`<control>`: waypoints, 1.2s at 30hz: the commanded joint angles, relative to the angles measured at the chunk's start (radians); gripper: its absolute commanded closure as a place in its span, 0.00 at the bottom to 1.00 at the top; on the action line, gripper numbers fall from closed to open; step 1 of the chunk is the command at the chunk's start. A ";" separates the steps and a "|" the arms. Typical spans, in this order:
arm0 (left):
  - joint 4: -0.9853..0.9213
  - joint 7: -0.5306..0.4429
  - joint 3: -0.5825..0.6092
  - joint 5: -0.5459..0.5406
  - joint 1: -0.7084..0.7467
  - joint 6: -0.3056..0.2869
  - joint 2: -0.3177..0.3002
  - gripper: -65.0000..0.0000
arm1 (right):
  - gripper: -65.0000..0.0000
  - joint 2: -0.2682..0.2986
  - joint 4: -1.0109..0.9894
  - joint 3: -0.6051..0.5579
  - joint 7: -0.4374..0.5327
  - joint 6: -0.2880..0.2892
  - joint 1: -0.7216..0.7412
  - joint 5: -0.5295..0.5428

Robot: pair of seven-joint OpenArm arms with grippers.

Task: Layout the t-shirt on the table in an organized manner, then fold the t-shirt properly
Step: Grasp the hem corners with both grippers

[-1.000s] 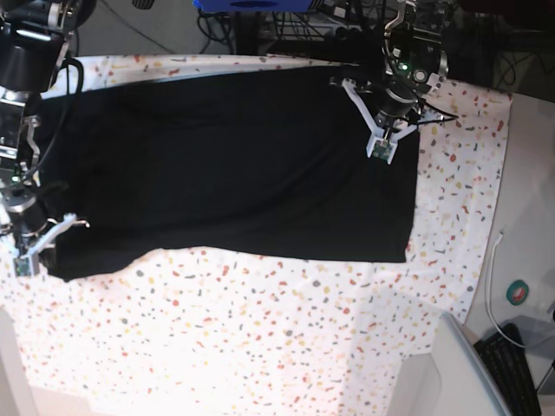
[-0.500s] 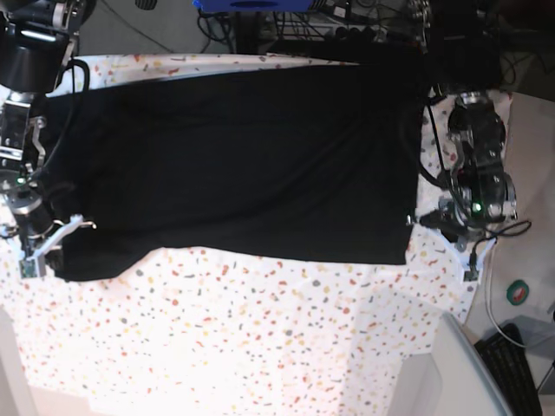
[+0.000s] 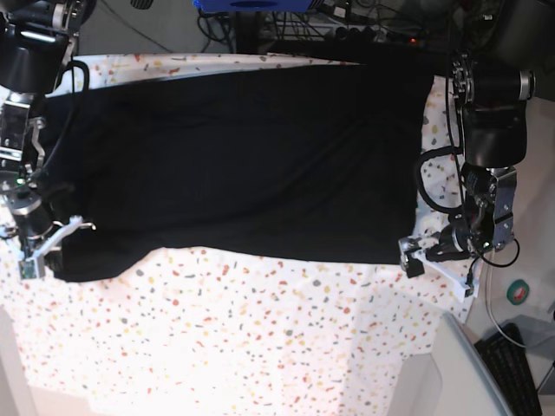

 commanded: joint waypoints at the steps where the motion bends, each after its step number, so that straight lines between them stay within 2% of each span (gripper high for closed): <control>1: -0.002 -0.030 0.020 -0.020 -0.041 -0.006 -0.017 0.00 | 1.00 0.014 0.018 0.003 0.027 -0.003 0.020 0.008; 5: -0.039 -0.041 0.078 -0.080 -0.059 -0.006 -0.017 0.00 | 1.00 0.017 0.015 0.003 0.027 -0.003 0.020 0.006; 8: -0.054 -0.041 0.106 -0.083 -0.070 -0.006 -0.012 0.00 | 1.00 0.017 0.015 0.003 0.027 -0.003 0.020 0.006; 14: -0.057 -0.042 0.193 -0.076 -0.067 -0.006 0.035 0.00 | 1.00 0.017 0.013 0.003 0.028 -0.003 0.020 0.006; 18: -0.080 -0.053 0.191 -0.076 -0.055 -0.006 0.040 0.01 | 1.00 0.017 0.013 0.003 0.028 -0.003 0.018 0.006; 22: -0.148 -0.131 0.182 -0.078 -0.058 -0.006 0.040 0.08 | 1.00 0.020 0.013 0.003 0.030 -0.003 0.018 0.006; 31: -0.206 -0.173 0.193 -0.076 -0.059 -0.006 0.043 0.09 | 1.00 0.019 0.013 0.003 0.030 -0.003 0.018 0.006; 32: -0.208 -0.171 0.205 -0.076 -0.067 -0.006 0.048 0.12 | 1.00 0.019 0.013 0.003 0.030 -0.003 0.018 0.006; 33: -0.211 -0.170 0.234 -0.076 -0.073 -0.006 0.054 0.20 | 1.00 0.019 0.013 0.003 0.030 -0.003 0.018 0.006; 35: -0.211 -0.174 0.294 -0.076 -0.075 -0.006 0.055 0.43 | 1.00 0.019 0.012 0.003 0.028 -0.003 0.018 0.006; 36: -0.211 -0.176 0.314 -0.078 -0.076 -0.006 0.055 0.59 | 1.00 0.019 0.010 0.003 0.028 -0.003 0.020 0.006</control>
